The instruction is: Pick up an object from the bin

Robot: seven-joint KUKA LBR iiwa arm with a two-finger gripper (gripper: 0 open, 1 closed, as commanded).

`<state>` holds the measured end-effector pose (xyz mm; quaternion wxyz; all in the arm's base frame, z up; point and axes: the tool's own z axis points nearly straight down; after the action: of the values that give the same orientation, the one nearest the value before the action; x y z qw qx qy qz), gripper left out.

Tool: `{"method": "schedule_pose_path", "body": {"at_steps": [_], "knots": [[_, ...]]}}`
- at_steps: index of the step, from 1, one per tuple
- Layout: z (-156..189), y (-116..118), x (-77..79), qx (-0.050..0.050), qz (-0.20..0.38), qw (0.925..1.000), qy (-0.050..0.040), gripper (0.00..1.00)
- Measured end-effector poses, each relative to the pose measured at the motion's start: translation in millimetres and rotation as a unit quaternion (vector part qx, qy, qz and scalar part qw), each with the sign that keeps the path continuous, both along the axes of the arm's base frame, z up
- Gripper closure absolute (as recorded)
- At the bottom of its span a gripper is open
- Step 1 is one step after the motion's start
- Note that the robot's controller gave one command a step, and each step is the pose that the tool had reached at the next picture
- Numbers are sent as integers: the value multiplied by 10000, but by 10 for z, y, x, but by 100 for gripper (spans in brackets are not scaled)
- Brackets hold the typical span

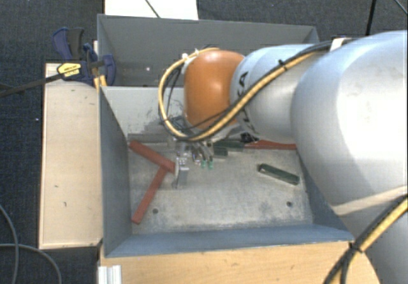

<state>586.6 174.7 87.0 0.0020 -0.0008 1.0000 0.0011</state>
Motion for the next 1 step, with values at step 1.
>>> {"method": "schedule_pose_path", "body": {"at_steps": [1], "knots": [[-94, -26, 7, -5, -592, 9982, 8, 0]]}}
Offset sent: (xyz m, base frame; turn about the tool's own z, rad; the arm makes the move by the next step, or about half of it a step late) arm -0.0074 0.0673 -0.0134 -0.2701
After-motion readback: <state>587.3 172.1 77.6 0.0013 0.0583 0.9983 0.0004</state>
